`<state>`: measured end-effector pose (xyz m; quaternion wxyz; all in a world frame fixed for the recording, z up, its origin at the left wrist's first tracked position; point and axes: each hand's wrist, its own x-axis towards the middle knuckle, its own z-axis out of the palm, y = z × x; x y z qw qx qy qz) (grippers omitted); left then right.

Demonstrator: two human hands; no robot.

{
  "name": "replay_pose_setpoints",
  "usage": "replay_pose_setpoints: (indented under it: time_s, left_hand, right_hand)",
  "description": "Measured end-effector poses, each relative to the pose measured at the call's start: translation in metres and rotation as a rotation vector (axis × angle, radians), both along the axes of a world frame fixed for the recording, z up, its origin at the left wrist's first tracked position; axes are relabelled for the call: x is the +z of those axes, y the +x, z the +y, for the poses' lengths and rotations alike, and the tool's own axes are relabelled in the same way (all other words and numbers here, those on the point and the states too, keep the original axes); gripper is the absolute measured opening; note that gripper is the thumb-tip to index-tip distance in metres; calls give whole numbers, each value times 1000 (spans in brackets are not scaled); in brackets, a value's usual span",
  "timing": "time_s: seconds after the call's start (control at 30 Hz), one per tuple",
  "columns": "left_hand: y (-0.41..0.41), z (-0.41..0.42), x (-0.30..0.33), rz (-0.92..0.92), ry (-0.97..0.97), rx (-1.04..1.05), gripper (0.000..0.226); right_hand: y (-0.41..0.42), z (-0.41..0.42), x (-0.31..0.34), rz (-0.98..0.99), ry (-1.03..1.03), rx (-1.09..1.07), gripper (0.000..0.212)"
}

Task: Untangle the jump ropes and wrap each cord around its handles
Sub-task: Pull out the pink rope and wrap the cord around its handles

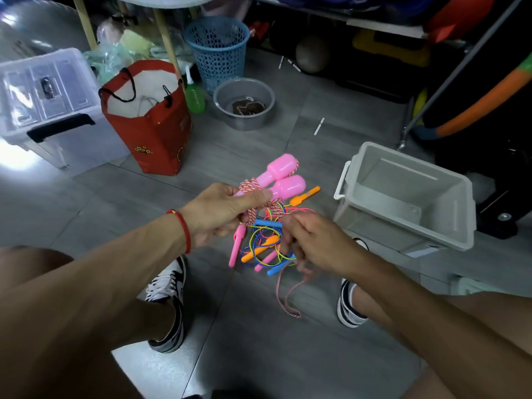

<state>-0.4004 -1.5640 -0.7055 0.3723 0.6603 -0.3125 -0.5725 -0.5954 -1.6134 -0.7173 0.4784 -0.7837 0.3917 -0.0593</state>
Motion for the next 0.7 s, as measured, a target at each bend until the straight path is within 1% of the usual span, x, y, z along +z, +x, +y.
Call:
replay_pose_setpoints:
  time_s: [0.03, 0.1, 0.17, 0.23, 0.27, 0.33, 0.37, 0.43, 0.5, 0.6, 0.7]
  left_hand:
    - [0, -1, -2, -21, 0, -3, 51]
    - [0, -3, -7, -63, -5, -5, 53]
    - [-1, -5, -13, -134, 1, -37, 50]
    - [-5, -5, -18, -249, -9, -90, 44]
    - [-6, -5, -20, -256, -29, -87, 41]
    - [-6, -4, -19, -216, -113, -74, 44]
    - [-5, -4, -19, -275, -197, -111, 44]
    - [-2, -3, -23, -512, -370, -238, 36]
    - [0, -4, -27, -622, -444, -301, 33]
    - [4, -6, -30, -709, -442, -332, 42]
    - [10, -8, -33, -744, -399, -358, 52]
  right_hand:
    - [1, 1, 2, 8, 36, -30, 46]
    - [3, 2, 5, 31, 28, -61, 48]
    - [4, 3, 8, 46, 31, -75, 48]
    - [2, 4, 13, 58, 67, -96, 45]
    - [1, 6, 15, 57, 86, -97, 44]
    - [-1, 10, 19, 40, 114, -71, 40]
    - [-2, 11, 21, 43, 114, -61, 37]
    - [-1, 13, 25, 58, 108, -66, 36]
    - [-2, 10, 25, 96, 84, -73, 37]
    - [-6, 8, 23, 173, 71, -66, 40]
    - [-7, 9, 24, 254, -22, -12, 39]
